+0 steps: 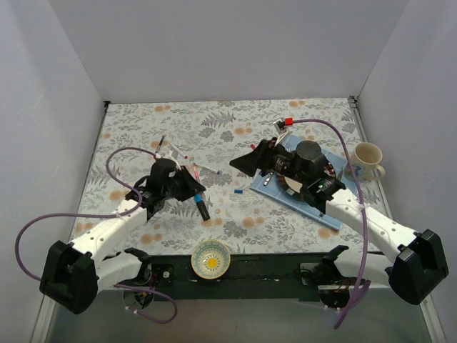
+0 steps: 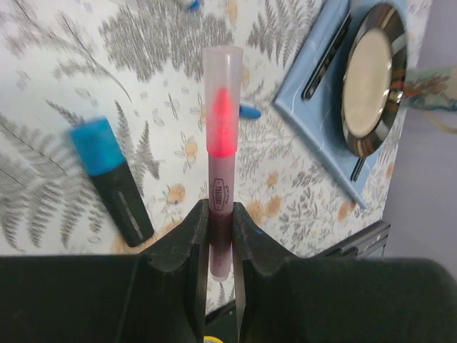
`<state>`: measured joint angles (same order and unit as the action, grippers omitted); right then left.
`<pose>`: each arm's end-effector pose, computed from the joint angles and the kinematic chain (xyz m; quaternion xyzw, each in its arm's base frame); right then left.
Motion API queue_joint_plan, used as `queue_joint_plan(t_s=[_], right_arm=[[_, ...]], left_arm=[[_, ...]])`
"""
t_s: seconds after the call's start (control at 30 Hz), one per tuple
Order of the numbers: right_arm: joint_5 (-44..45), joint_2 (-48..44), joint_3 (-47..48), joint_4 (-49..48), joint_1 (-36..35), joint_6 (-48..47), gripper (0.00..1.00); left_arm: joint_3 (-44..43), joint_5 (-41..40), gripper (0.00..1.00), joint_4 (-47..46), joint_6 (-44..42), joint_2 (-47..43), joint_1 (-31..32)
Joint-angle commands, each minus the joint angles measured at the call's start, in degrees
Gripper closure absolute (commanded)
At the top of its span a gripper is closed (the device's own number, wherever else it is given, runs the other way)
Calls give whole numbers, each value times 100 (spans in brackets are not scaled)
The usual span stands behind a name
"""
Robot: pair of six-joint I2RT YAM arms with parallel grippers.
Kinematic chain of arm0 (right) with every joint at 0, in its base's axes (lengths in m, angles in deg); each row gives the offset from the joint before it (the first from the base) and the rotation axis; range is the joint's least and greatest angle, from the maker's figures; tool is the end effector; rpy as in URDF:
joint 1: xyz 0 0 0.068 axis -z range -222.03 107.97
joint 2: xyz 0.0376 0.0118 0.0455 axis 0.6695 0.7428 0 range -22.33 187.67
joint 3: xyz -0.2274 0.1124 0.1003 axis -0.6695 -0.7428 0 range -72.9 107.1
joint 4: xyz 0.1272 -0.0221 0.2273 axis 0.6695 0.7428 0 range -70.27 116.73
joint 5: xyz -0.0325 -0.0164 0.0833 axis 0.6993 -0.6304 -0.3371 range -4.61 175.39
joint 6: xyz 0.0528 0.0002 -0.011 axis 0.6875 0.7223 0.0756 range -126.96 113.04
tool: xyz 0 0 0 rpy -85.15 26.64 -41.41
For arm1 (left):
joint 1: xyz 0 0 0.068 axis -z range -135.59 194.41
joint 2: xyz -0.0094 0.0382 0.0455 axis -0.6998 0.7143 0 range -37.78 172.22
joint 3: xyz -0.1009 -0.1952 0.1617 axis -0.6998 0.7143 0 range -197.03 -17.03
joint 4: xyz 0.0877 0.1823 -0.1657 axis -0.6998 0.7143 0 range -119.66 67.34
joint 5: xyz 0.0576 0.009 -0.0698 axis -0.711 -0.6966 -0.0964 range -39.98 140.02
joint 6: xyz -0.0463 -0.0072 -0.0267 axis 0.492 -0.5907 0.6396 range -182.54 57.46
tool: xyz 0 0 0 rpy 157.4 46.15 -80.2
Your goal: Insert the pens into the pen caps
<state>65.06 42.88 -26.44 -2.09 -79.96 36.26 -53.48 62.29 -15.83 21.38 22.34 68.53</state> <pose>0.2036 0.1744 0.3369 -0.0968 0.6823 0.5569 0.4636 0.2007 -0.0982 0.2327 -0.4035 0.7966 -0.4122 0.1808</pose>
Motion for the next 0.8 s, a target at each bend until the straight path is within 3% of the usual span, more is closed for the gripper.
queue_joint_plan(t_s=[0.0, 0.27, 0.43, 0.77], right_arm=[[627, -280, -23, 977, 31, -595, 19], [724, -535, -145, 1506, 137, -921, 19], [645, -650, -233, 1453, 146, -912, 19], [584, -659, -286, 1488, 155, -894, 18]], left_arm=[[-134, -1156, 100, 112, 1460, 420, 1014], [-618, -1517, 100, 708, 2040, 1897, 1701], [-679, -1702, 92, 815, 2181, 2249, 1956], [-811, -1789, 85, 1131, 2102, 2768, 2141]])
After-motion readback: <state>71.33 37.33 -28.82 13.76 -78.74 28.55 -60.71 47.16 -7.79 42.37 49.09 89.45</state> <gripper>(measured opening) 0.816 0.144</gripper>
